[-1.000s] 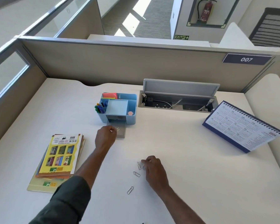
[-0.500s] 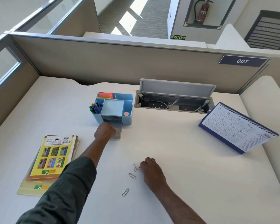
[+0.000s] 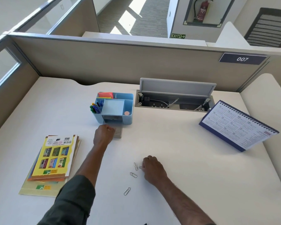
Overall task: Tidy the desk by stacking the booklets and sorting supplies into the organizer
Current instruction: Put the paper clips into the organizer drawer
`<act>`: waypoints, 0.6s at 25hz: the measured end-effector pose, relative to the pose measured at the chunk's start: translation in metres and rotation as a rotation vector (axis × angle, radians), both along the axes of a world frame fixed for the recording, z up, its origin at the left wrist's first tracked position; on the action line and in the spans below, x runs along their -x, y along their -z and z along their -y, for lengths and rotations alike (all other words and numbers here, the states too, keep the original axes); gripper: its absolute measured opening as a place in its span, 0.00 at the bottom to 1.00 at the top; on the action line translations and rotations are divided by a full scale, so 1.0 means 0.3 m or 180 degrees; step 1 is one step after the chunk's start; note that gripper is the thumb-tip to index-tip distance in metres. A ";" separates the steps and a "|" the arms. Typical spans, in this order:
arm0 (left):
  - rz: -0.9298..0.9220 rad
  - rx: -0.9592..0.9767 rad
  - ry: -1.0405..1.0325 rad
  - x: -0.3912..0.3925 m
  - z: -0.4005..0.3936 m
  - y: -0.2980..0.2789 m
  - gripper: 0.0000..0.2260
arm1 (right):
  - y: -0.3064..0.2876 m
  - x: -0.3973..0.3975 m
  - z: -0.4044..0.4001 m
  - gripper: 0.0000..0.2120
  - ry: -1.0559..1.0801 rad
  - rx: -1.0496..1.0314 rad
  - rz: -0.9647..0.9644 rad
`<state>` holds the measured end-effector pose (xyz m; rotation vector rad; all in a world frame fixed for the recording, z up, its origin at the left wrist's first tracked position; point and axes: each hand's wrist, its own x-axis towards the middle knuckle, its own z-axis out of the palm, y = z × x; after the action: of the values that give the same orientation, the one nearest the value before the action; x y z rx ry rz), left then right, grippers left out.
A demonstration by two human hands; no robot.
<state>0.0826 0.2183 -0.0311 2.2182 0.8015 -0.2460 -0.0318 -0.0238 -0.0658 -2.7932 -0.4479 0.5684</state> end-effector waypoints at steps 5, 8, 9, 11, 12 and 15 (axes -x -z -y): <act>0.0154 0.0202 0.0029 0.160 0.053 0.000 0.08 | -0.002 0.026 0.008 0.05 0.0080 -0.0328 0.0057; 0.0161 0.0291 0.0239 0.240 0.088 -0.019 0.07 | 0.003 0.042 0.011 0.03 0.0391 -0.0818 -0.0041; 0.0142 0.0365 0.0331 0.259 0.105 -0.023 0.07 | 0.004 0.044 0.014 0.02 0.0615 -0.1062 -0.0092; 0.0132 0.0577 0.0466 0.295 0.129 -0.028 0.05 | -0.013 0.046 0.005 0.02 0.1139 -0.1596 -0.0257; 0.0148 0.0701 0.0526 0.309 0.141 -0.028 0.04 | -0.028 0.044 -0.003 0.03 0.1374 -0.1857 -0.0360; 0.0202 0.1049 0.0762 0.340 0.164 -0.029 0.03 | -0.073 0.029 -0.034 0.05 0.1715 -0.2451 -0.0495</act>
<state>-0.0194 0.1690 -0.0222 1.9938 0.4243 -0.3920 -0.0405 -0.0135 -0.0438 -1.9831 0.1177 0.3705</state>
